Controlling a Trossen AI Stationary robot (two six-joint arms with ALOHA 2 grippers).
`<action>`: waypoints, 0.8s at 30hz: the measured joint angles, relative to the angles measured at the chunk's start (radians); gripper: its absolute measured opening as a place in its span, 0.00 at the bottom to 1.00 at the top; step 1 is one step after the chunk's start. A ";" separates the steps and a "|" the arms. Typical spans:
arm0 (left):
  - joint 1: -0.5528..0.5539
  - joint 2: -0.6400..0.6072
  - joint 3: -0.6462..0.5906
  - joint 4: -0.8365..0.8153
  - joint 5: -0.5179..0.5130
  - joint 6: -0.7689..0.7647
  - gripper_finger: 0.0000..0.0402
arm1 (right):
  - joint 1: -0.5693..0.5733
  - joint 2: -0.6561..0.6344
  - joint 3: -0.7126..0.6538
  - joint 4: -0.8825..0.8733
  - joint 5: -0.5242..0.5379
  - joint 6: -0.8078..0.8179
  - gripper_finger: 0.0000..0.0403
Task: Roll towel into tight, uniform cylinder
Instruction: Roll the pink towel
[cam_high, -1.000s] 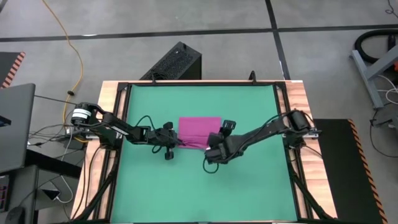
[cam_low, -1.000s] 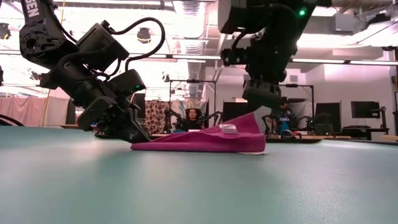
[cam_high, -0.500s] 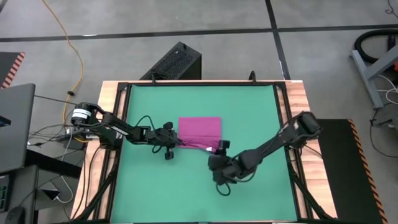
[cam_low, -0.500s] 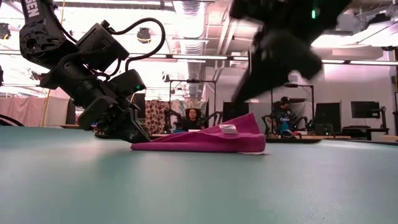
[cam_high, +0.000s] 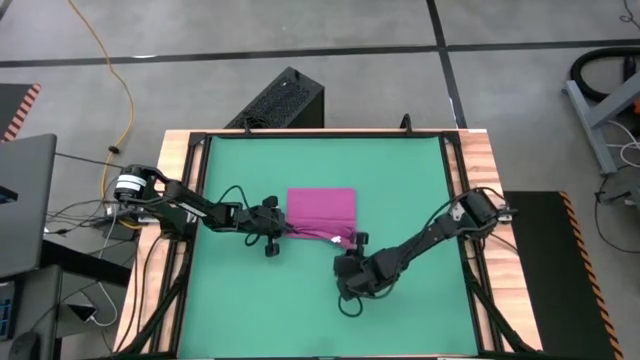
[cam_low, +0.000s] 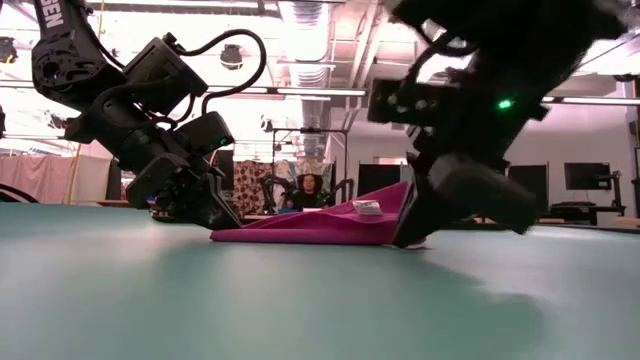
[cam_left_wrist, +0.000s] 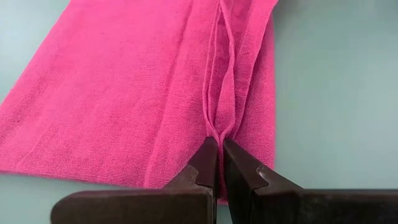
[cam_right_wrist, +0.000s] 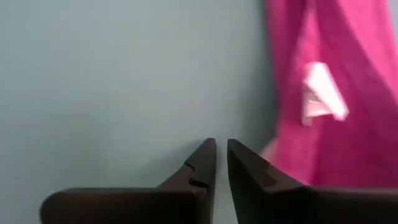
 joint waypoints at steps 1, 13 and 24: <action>0.000 0.000 0.000 0.000 0.000 0.000 0.00 | -0.009 0.000 0.000 -0.016 0.006 0.010 0.14; 0.000 0.000 0.000 0.000 -0.001 0.002 0.00 | -0.043 -0.040 0.000 -0.094 0.072 0.007 0.05; 0.000 0.000 0.000 0.002 -0.002 0.002 0.00 | -0.091 -0.066 0.001 -0.146 0.099 0.005 0.06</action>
